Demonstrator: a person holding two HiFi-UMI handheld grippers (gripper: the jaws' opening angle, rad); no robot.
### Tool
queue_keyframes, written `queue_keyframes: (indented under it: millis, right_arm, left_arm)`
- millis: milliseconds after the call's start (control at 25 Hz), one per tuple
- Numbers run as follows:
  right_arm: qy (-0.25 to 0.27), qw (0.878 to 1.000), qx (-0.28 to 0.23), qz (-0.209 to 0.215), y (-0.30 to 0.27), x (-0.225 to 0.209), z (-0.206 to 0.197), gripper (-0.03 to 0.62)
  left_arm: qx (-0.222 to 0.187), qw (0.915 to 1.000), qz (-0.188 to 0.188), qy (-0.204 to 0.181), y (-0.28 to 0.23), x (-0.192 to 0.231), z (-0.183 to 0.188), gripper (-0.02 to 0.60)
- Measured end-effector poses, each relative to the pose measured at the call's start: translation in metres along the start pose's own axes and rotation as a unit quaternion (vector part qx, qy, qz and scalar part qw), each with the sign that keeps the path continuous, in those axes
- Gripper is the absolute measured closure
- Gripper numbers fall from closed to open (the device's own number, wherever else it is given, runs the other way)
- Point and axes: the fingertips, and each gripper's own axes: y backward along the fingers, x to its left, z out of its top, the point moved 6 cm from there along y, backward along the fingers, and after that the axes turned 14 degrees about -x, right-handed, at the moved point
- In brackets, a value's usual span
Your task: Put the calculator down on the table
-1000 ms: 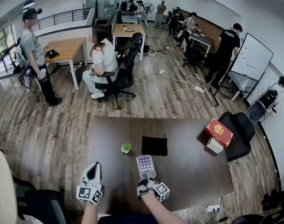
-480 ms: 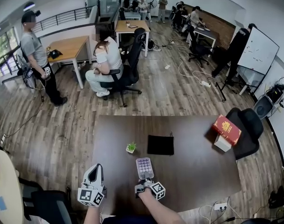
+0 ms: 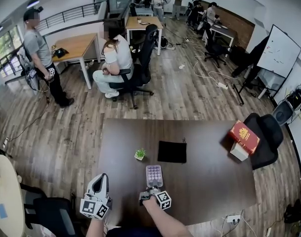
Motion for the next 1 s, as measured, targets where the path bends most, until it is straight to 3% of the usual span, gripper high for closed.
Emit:
queue_keyframes:
  millis: [240,320,440,680,1000]
  right_arm:
    - [-0.019,0.999,-0.016,-0.029,-0.001,-0.005,-0.007,0.464]
    - [-0.025,0.999,-0.016,-0.017,-0.001,-0.002,-0.006,0.441]
    - [-0.057,0.998,-0.013,0.003,-0.002,0.009,-0.006,0.282]
    - [-0.122,0.992,-0.003,-0.044,0.008,0.025,-0.016,0.091]
    - [-0.103,0.992,0.009,-0.067,0.025,0.024,0.0,0.077]
  left_arm:
    - [0.002,1.0,0.002,0.002,0.002,0.0,0.0,0.586]
    - [0.001,0.9999,0.004,0.01,0.003,0.001,0.0,0.586]
    - [-0.001,0.9998,0.005,0.019,0.003,-0.001,0.0,0.586]
    - [0.004,0.9999,-0.004,0.016,-0.004,-0.005,-0.002,0.586]
    - [-0.001,0.9997,-0.009,0.024,-0.007,-0.01,-0.006,0.586]
